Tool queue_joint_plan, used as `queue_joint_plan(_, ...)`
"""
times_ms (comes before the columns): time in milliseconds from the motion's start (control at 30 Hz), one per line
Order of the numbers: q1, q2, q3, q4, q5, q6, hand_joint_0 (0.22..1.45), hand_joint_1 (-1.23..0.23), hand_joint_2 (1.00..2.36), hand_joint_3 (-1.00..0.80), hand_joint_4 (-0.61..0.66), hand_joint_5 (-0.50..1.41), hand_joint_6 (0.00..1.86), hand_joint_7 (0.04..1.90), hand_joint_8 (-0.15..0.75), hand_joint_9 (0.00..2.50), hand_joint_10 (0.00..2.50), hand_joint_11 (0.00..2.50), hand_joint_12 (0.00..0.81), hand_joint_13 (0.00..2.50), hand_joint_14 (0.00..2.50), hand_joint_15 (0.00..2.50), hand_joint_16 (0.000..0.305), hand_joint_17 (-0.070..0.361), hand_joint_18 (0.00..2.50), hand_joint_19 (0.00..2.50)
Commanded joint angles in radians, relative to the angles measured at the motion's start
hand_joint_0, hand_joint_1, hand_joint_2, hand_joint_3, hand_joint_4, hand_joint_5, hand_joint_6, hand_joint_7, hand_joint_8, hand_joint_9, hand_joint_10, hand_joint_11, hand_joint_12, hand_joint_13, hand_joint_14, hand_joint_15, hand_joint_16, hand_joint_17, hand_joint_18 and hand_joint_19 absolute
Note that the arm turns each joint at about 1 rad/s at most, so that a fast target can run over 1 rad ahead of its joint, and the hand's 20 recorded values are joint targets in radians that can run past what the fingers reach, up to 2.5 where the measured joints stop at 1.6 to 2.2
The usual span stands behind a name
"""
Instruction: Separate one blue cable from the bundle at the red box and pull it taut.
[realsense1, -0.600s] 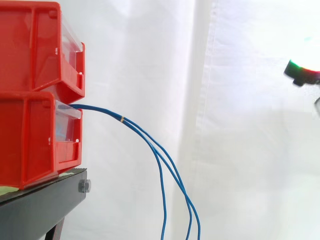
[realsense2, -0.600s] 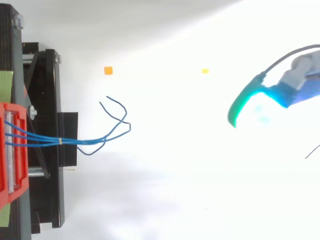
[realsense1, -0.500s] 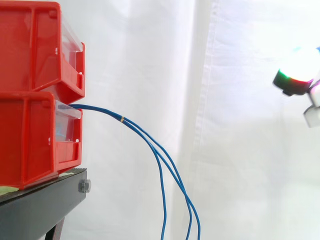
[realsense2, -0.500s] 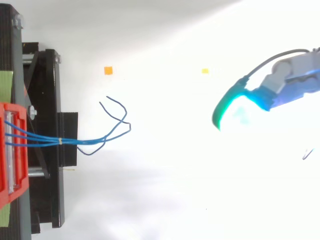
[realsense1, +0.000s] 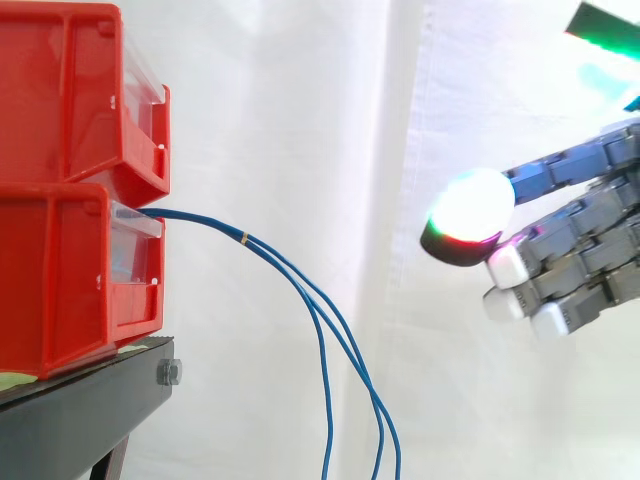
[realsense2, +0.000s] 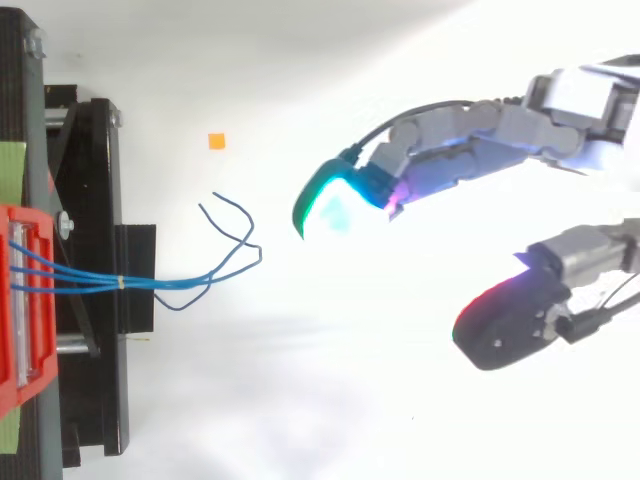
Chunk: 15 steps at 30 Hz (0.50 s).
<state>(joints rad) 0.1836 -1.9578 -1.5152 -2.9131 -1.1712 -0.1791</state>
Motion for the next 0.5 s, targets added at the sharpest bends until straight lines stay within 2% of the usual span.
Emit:
queue_joint_plan(0,-0.003,-0.013,0.015,0.066,0.054,-0.056,0.52,-0.62,1.00,-0.46,0.16,-0.20,0.50,0.82,0.284,0.56,0.01,0.42,0.337,0.44,0.01,0.27,0.042,0.094,0.30,0.45)
queue_joint_plan(100,-0.003,-0.013,0.015,0.098,0.094,-0.135,0.52,-0.62,1.00,-0.46,0.16,-0.20,0.50,0.82,0.286,0.56,0.01,0.41,0.337,0.44,0.01,0.27,0.042,0.093,0.30,0.43)
queue_joint_plan(167,-0.003,-0.015,0.015,0.104,0.100,-0.163,0.52,-0.62,1.00,-0.46,0.16,-0.20,0.50,0.83,0.286,0.56,0.01,0.42,0.337,0.44,0.01,0.27,0.041,0.093,0.30,0.44)
queue_joint_plan(333,-0.006,-0.036,0.018,0.120,0.096,-0.172,0.52,-0.61,1.00,-0.46,0.16,-0.20,0.50,0.82,0.287,0.56,0.01,0.42,0.339,0.44,0.01,0.26,0.042,0.093,0.30,0.44)
queue_joint_plan(367,-0.009,-0.073,0.047,0.137,0.099,-0.168,0.52,-0.61,1.00,-0.46,0.17,-0.20,0.50,0.83,0.286,0.56,0.01,0.42,0.338,0.44,0.01,0.27,0.041,0.093,0.30,0.44)
queue_joint_plan(400,-0.010,-0.082,0.066,0.137,0.099,-0.163,0.52,-0.61,1.00,-0.46,0.17,-0.20,0.50,0.83,0.285,0.56,0.01,0.42,0.336,0.44,0.01,0.27,0.041,0.093,0.30,0.44)
queue_joint_plan(467,-0.019,-0.133,0.127,0.098,0.088,-0.131,0.52,-0.61,1.00,-0.46,0.17,-0.20,0.50,0.83,0.287,0.56,0.01,0.42,0.338,0.44,0.01,0.27,0.041,0.093,0.30,0.45)
